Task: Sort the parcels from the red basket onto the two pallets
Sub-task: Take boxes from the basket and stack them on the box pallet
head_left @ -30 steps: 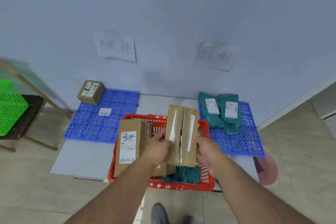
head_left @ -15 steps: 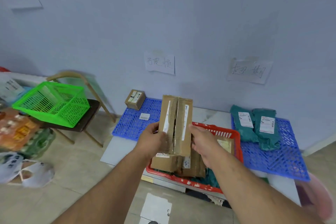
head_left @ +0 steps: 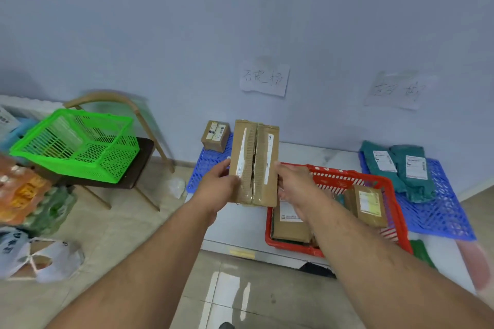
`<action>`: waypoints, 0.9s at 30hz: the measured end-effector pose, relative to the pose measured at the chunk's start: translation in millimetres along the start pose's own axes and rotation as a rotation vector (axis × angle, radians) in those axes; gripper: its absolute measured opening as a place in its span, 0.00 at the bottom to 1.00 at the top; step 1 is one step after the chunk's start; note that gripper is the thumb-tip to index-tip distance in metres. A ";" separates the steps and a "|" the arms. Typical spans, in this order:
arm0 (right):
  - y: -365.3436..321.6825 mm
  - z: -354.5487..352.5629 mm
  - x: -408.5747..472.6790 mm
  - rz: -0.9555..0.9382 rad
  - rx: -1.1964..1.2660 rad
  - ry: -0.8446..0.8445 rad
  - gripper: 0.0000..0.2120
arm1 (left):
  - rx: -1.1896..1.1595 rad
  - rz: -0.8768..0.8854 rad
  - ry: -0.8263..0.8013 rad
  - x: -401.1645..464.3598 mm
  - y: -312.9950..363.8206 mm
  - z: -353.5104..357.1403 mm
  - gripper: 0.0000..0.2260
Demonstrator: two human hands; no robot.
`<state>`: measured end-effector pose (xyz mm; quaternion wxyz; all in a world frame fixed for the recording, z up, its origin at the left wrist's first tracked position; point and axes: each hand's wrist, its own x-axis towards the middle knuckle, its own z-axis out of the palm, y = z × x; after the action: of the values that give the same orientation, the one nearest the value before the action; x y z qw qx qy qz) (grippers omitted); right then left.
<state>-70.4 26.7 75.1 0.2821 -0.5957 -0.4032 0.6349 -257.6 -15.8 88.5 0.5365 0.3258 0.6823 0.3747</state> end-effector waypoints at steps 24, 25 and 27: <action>-19.1 25.4 140.5 0.203 -0.045 0.069 0.24 | 0.139 -0.137 -0.073 147.8 16.0 -19.8 0.22; -21.9 28.6 151.1 0.221 -0.046 0.086 0.24 | 0.153 -0.154 -0.090 162.1 16.1 -22.3 0.22; -30.7 37.0 174.9 0.261 -0.049 0.113 0.21 | 0.154 -0.186 -0.117 193.1 15.2 -28.2 0.24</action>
<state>-133.5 182.6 7.4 0.2049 -0.6844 -0.3212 0.6216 -325.4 150.8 11.4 0.5814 0.3227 0.7038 0.2499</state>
